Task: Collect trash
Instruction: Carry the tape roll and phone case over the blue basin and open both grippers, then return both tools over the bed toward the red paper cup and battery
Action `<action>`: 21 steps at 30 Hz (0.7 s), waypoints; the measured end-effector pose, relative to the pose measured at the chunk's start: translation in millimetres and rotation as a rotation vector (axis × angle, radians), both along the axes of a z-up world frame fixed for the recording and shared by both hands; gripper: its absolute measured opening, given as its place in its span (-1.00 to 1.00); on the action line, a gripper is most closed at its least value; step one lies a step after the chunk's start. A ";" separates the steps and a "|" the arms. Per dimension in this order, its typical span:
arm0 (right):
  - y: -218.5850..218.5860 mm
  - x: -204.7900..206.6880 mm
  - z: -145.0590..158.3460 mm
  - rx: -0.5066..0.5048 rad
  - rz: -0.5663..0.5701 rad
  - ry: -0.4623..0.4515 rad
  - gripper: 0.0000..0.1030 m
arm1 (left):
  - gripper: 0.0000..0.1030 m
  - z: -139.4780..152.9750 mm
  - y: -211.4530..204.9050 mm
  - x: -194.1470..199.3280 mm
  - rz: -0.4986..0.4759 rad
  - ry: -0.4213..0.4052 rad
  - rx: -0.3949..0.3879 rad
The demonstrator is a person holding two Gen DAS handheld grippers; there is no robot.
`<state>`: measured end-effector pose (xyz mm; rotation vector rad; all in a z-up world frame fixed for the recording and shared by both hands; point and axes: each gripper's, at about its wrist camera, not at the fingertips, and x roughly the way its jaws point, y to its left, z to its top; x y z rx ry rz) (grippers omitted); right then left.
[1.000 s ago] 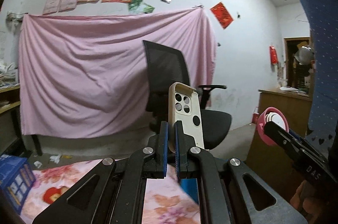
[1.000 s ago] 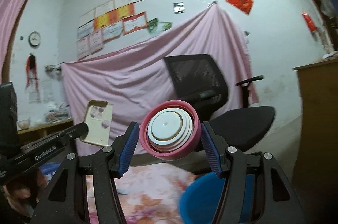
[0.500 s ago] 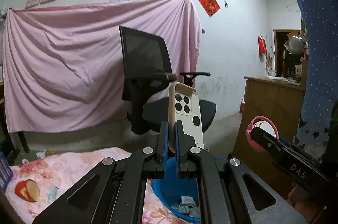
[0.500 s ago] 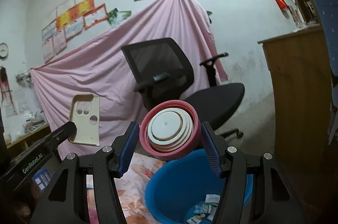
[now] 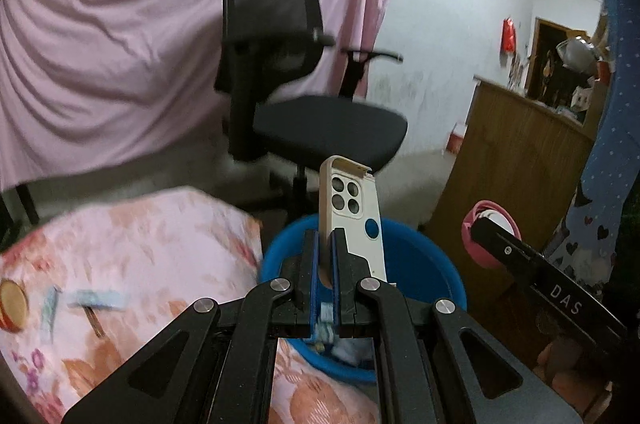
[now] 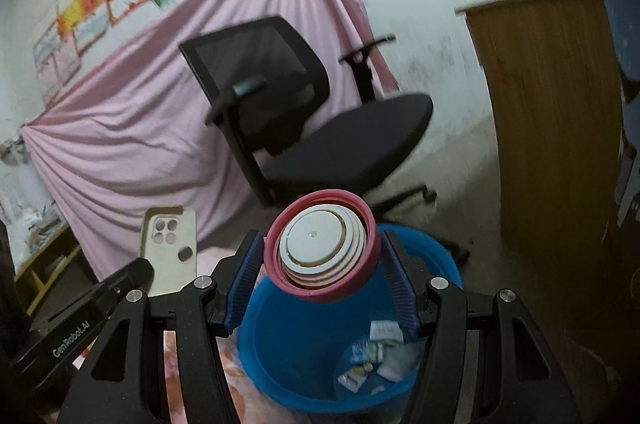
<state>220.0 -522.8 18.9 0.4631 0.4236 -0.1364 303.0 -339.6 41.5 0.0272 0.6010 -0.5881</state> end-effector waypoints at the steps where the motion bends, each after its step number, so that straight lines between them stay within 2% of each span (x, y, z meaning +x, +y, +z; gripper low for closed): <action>1: -1.3 2.1 -2.1 0.007 0.002 0.011 0.12 | -0.93 -3.8 -1.4 3.9 -0.001 0.030 0.007; 12: -4.8 14.0 -21.1 0.051 0.040 0.113 0.15 | -0.86 -30.4 -6.1 16.9 -0.010 0.196 0.037; 16: -2.8 15.1 -21.7 0.047 0.049 0.120 0.15 | -0.78 -30.0 0.7 16.9 0.002 0.209 0.035; 21: 0.7 13.4 -18.3 0.030 0.051 0.104 0.15 | -0.50 -22.9 16.8 13.6 0.021 0.178 0.001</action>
